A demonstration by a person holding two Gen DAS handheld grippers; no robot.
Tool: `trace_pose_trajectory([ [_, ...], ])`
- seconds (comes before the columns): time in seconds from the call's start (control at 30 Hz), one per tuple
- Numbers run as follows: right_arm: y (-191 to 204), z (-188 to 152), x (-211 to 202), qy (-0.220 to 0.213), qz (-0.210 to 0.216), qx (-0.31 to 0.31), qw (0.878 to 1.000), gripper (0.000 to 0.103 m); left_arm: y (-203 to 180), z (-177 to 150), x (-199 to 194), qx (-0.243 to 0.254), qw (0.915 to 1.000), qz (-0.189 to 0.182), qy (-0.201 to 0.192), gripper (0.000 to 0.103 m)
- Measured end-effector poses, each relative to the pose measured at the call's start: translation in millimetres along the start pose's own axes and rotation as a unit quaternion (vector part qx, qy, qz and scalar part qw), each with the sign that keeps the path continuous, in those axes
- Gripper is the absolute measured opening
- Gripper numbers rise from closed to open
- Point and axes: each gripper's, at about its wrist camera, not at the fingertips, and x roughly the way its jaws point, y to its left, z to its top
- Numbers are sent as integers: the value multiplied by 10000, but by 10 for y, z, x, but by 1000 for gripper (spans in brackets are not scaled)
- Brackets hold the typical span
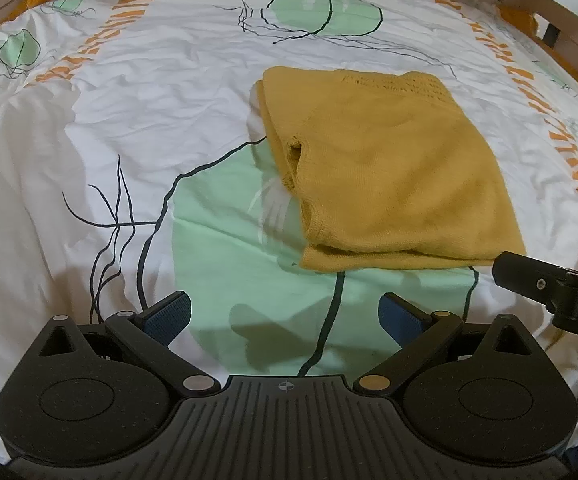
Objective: Fold small clothes
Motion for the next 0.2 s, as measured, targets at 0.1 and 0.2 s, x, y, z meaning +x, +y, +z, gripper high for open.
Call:
trace_pose_trajectory([
  [0.1,6,4,8,11,8,-15,10000,102,-3,-1,3,-7,10000,-4,7,101],
  [0.2,15,3,17,26,13,-29,10000,102,3,1,5,-8,10000,-8,10,101],
])
